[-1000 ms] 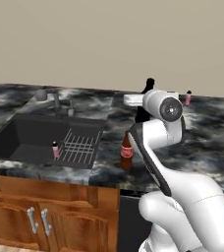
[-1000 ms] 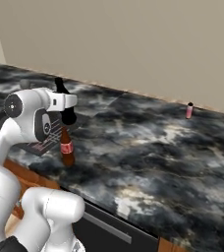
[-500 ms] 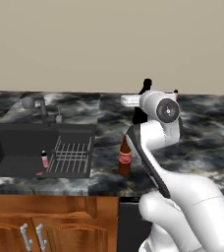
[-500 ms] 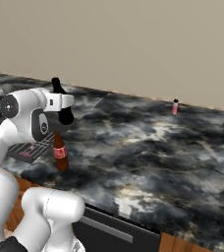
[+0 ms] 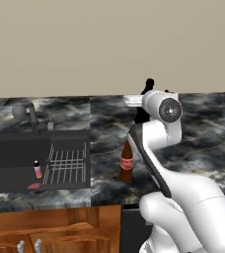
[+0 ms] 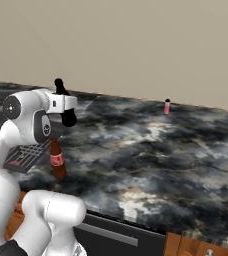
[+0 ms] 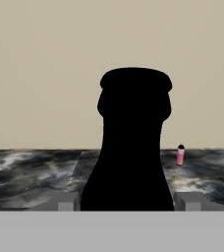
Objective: Place the large bottle from the dining counter next to the other large bottle outside the sink, and place the small bottle from the dining counter next to the other small bottle inside the sink.
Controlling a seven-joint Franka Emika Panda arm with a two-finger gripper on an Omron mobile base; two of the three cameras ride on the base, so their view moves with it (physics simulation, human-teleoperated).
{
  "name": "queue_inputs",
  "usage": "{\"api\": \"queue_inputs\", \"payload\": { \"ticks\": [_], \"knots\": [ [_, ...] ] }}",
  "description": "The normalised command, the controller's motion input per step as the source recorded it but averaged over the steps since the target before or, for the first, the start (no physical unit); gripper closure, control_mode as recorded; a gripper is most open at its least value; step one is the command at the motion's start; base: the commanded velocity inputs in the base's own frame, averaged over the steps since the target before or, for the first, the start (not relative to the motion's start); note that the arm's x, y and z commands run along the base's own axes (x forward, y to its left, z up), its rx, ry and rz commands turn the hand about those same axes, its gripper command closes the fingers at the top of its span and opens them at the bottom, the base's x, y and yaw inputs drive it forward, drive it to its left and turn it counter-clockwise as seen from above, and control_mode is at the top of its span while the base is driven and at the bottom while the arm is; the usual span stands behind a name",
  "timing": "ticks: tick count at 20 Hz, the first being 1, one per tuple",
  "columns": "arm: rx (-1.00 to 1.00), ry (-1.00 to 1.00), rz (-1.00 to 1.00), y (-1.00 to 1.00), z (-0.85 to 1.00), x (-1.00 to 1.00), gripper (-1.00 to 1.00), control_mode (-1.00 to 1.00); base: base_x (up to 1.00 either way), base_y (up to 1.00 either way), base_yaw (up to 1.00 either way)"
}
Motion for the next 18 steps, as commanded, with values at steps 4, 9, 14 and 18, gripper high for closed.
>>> {"api": "queue_inputs", "payload": {
  "ticks": [4, 9, 14, 18],
  "knots": [
    [0.0, 0.0, 0.0, 0.0, 0.0, 0.0, 1.0, 1.0, 0.26, 0.09, -0.04],
    [0.0, 0.0, 0.0, 0.0, -0.02, 0.0, 1.0, -1.0, 0.01, 0.0, 0.0],
    [0.0, 0.05, 0.0, 0.01, -0.11, -0.13, 1.0, -1.0, 0.0, 0.0, 0.0],
    [0.0, 0.11, 0.02, 0.01, -0.19, -0.15, 1.0, -1.0, 0.0, 0.0, 0.0]
  ]
}}
